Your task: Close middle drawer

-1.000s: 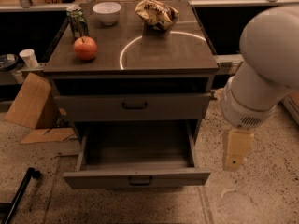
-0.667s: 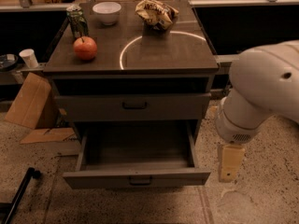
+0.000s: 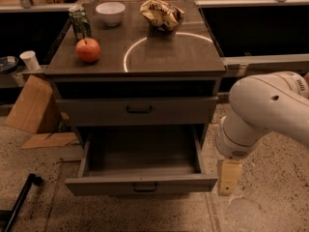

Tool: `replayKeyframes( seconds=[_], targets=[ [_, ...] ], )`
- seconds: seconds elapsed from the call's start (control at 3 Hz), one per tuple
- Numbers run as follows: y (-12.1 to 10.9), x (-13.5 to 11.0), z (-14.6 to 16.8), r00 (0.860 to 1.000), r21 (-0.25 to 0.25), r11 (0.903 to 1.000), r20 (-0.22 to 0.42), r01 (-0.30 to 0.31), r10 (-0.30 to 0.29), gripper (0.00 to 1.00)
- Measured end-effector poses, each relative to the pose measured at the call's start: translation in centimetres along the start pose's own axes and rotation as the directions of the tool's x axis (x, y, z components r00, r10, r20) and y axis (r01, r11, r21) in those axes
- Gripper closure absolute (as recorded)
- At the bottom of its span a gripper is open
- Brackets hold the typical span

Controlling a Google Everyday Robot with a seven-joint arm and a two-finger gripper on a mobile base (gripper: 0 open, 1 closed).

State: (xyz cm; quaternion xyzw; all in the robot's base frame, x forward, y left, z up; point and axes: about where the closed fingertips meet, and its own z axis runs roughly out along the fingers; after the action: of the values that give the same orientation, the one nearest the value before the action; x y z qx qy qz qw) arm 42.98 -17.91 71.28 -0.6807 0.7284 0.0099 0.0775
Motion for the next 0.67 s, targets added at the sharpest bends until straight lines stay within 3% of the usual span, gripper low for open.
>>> replayKeyframes(
  seconds=[0.33,0.67],
  targets=[
    [0.0,-0.2,1.9,1.000,-0.020,0.9994,-0.013,0.027,-0.027,0.00],
    [1.6,1.4,7.8,0.998,-0.071,0.9953,-0.009,0.066,-0.067,0.00]
  ],
)
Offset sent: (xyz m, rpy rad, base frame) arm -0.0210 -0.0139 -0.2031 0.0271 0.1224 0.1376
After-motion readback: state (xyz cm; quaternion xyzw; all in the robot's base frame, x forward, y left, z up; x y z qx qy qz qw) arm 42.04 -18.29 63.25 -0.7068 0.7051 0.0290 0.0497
